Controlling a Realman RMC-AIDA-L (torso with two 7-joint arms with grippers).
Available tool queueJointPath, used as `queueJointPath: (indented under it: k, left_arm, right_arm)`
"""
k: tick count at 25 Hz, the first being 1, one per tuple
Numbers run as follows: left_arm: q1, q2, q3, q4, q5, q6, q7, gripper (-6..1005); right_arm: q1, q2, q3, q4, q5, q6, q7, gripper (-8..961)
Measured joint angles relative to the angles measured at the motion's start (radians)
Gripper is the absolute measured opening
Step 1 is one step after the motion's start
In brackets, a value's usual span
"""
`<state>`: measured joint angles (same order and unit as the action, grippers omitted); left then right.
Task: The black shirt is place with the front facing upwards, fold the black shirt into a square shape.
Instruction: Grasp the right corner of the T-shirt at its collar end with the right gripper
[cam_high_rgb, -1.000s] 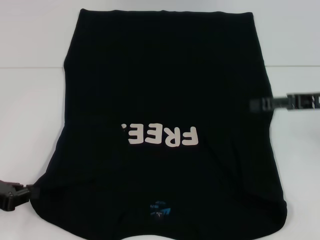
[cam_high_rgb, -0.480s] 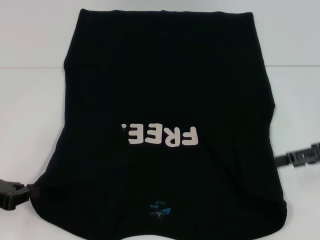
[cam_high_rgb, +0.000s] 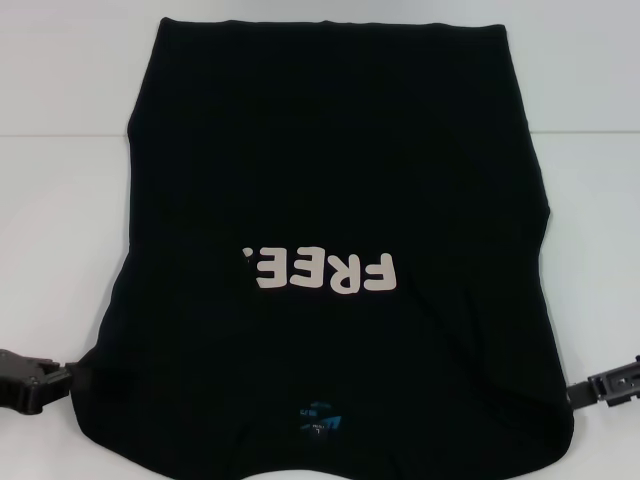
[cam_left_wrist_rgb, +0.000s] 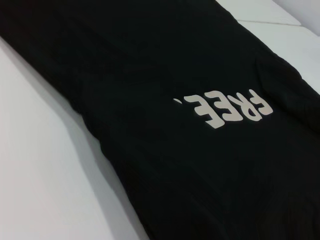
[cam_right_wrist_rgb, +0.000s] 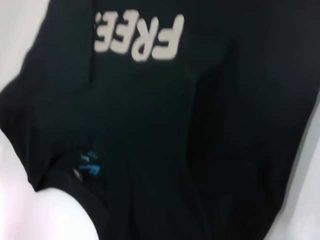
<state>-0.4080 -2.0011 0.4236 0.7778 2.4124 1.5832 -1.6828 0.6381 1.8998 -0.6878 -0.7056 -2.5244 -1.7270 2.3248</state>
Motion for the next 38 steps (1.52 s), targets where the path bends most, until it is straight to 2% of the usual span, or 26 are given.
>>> queueJointPath:
  k: [10, 17, 28, 33, 38]
  left_arm:
    - [-0.003, -0.002, 0.001, -0.002, 0.000, -0.004, 0.002, 25]
    - [-0.003, -0.002, 0.000, -0.002, 0.000, -0.007, 0.006, 25]
    - [-0.006, -0.001, -0.002, 0.000, 0.000, -0.008, 0.011, 25]
    - [-0.007, 0.000, -0.006, -0.001, 0.000, -0.009, 0.020, 25]
    - [-0.010, 0.001, -0.004, -0.002, -0.002, -0.010, 0.022, 26]
  right_arm:
    - [0.053, 0.042, -0.028, -0.035, -0.074, 0.001, 0.034, 906]
    - [0.090, 0.063, -0.046, -0.034, -0.131, 0.016, 0.061, 904]
    - [0.108, 0.076, -0.119, -0.035, -0.156, 0.074, 0.130, 495]
    - [0.115, 0.086, -0.136, -0.035, -0.157, 0.090, 0.138, 244]
    - [0.120, 0.094, -0.138, -0.035, -0.157, 0.093, 0.136, 162]
